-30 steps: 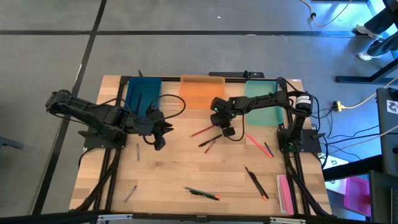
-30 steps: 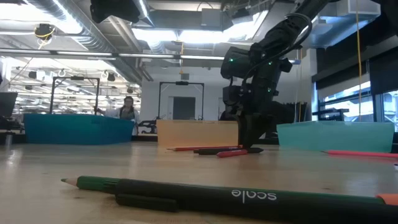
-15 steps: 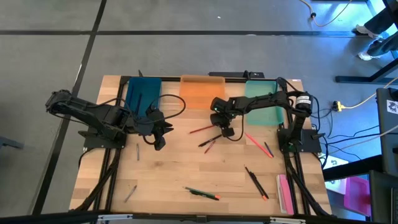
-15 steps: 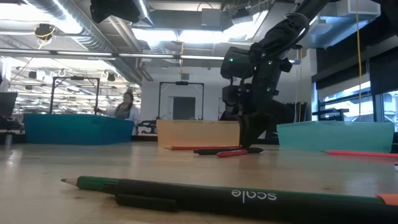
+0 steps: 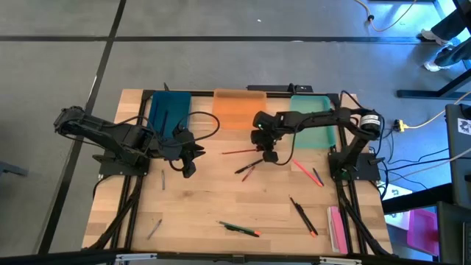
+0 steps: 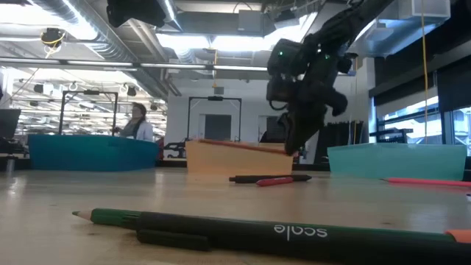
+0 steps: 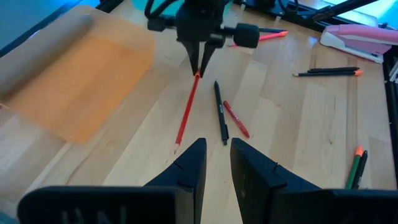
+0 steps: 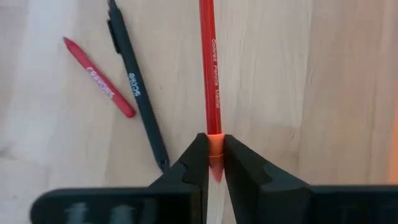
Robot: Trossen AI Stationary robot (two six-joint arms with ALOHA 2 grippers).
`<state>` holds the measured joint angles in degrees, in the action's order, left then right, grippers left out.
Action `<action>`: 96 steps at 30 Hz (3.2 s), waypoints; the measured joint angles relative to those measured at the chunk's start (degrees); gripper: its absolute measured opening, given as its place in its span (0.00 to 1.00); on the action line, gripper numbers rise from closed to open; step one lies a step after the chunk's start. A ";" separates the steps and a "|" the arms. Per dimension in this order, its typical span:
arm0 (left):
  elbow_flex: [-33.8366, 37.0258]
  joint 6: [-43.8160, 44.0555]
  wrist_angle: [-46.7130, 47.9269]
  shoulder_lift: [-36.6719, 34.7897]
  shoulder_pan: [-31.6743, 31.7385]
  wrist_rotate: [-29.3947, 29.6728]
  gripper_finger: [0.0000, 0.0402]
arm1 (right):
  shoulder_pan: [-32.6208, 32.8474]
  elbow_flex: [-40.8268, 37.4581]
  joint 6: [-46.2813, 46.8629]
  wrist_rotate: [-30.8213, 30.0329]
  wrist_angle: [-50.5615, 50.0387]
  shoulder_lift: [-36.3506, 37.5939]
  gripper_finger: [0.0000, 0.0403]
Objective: Sort crayons/erasers/pens/pencils in bins
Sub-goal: Put the red pencil into the orange bin, then put the pink pencil into the orange bin
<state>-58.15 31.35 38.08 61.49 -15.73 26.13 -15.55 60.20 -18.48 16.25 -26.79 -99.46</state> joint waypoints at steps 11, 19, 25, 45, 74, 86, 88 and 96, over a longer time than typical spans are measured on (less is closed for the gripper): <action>0.00 0.00 0.00 0.00 0.00 0.00 0.16 | -2.06 11.95 -0.74 -5.11 -6.54 3.49 0.12; 0.00 -0.02 -0.04 0.00 0.00 5.64 0.16 | -7.73 17.88 -4.47 -10.57 -7.81 -0.04 0.12; 0.00 -0.02 -0.04 0.05 0.78 14.50 0.16 | -11.70 17.88 -4.50 -10.70 -8.27 -5.00 0.12; 0.00 -0.39 -0.05 1.14 3.45 14.68 0.16 | -14.41 17.95 -7.32 -12.15 -5.74 -12.51 0.12; 0.00 -0.39 0.43 1.14 2.87 9.65 0.16 | -10.37 19.65 2.30 -4.95 -26.47 6.73 0.28; 0.00 -3.97 -0.28 1.14 2.51 8.44 0.16 | 4.78 7.60 33.43 -5.17 -38.90 28.52 0.28; 0.00 -6.07 -0.67 1.14 2.54 7.89 0.16 | 8.23 4.02 39.98 -5.15 -39.05 31.18 0.28; 0.00 -12.40 -4.37 1.14 2.54 1.94 0.16 | 22.23 -8.96 63.69 -7.58 -38.77 35.74 0.28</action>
<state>-58.15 18.96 33.71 62.63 -13.19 28.07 6.68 51.23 45.21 8.67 -65.56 -63.72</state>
